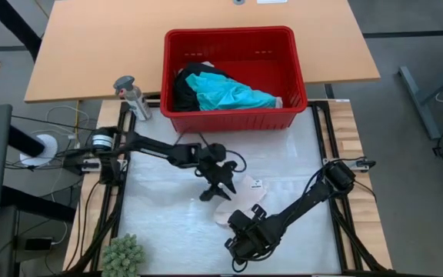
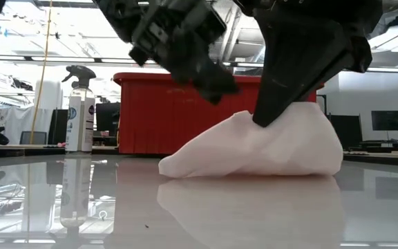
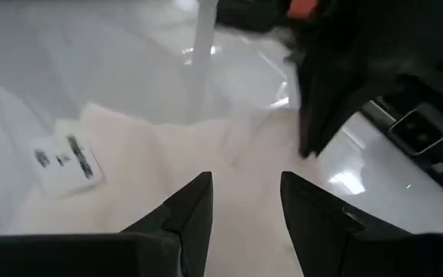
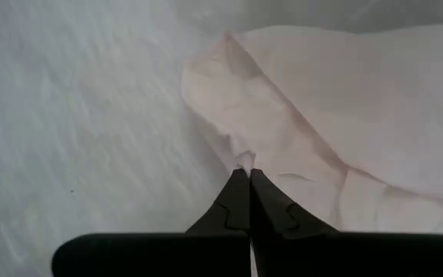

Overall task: Fold Laundry from Bin
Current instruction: Fold the white underwear

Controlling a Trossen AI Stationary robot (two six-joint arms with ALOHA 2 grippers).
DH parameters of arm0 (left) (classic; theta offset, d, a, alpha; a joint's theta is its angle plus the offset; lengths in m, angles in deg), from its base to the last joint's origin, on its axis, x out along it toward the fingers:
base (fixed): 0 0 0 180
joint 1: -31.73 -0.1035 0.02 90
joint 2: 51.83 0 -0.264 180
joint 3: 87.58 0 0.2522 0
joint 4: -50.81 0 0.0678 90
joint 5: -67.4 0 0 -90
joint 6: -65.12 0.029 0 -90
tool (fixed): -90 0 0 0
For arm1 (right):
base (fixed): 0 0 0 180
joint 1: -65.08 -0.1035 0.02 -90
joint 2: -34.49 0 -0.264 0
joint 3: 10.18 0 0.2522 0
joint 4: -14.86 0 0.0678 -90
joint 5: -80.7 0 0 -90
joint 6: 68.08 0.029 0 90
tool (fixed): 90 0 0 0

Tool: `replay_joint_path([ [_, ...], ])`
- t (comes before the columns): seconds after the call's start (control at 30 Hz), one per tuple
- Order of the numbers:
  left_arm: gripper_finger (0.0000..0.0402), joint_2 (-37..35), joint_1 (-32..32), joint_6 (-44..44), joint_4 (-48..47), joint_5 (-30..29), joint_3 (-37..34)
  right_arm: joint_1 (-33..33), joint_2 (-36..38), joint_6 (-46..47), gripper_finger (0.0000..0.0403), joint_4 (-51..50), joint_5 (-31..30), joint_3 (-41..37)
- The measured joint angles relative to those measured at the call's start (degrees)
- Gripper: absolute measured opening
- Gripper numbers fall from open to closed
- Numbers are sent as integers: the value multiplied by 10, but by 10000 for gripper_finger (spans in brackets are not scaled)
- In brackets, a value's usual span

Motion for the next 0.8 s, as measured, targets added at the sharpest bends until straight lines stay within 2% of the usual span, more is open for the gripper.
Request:
replay_joint_path([
  [0.3, 142, 75, 52, 12, 21, -20, -1, -1, 0, 0, 18, -12, 2, 0],
  [0.43, 142, 88, 67, 4, 58, -78, 0, -1, 0, 0, 18, -10, 2, 0],
  [0.67, 141, 72, 45, 1, 77, -104, 4, -2, 0, -5, 18, -9, 5, 0],
  [0.8, 139, 79, 19, -22, 96, -84, 5, -3, 0, -5, 18, -9, 6, 0],
])
